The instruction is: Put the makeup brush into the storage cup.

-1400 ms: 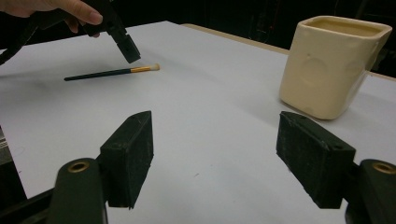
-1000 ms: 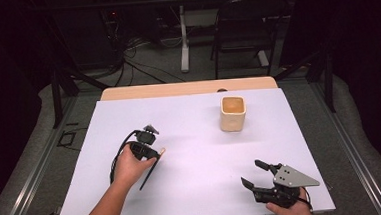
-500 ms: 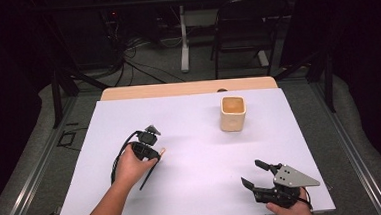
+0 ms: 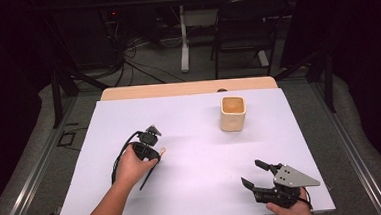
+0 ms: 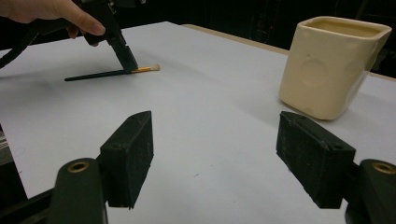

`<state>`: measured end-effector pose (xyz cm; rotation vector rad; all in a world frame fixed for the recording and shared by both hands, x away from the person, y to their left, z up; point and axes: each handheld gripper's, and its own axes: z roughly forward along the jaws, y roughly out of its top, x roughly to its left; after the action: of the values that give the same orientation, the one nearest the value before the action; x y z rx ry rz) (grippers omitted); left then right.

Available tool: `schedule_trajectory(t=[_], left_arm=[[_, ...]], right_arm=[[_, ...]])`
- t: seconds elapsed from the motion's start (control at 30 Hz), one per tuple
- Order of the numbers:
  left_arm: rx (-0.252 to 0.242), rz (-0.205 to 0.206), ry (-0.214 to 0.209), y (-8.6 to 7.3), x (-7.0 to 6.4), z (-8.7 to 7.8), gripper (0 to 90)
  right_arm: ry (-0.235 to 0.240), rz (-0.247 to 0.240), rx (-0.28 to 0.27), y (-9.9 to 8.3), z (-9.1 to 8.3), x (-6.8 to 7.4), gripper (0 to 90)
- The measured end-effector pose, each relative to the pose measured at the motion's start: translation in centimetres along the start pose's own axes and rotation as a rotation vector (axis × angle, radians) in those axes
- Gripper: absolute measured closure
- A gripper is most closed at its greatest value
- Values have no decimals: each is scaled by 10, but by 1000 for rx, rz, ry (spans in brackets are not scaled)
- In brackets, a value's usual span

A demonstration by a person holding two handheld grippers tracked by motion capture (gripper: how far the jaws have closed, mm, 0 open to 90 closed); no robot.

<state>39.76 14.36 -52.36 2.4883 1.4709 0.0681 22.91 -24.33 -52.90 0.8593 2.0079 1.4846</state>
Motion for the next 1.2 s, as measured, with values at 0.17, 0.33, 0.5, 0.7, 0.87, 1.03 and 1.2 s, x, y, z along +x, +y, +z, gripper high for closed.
schedule_trajectory(t=[0.17, 0.33, 0.5, 0.7, 0.87, 1.03, 1.2], left_arm=[[14, 1, -7, 0, 1, 0, 794], [15, 0, 3, 0, 1, 2, 801], [21, -1, 2, 1, 0, 3, 811], [21, -4, 6, 1, 1, 3, 820], [20, -3, 4, 1, 1, 3, 832], [19, -1, 3, 1, 1, 3, 834], [21, -1, -1, 1, 1, 3, 836]], right_arm=[[3, 2, 7, 0, -1, 0, 273], [3, 1, 7, 0, -1, 0, 273], [2, 4, 1, 0, 0, 0, 273], [1, 6, -3, 0, 0, 1, 273], [2, 7, 1, 0, 0, 1, 273], [-1, -1, 4, 0, 0, 0, 273], [1, -3, 8, 0, 0, 0, 273]])
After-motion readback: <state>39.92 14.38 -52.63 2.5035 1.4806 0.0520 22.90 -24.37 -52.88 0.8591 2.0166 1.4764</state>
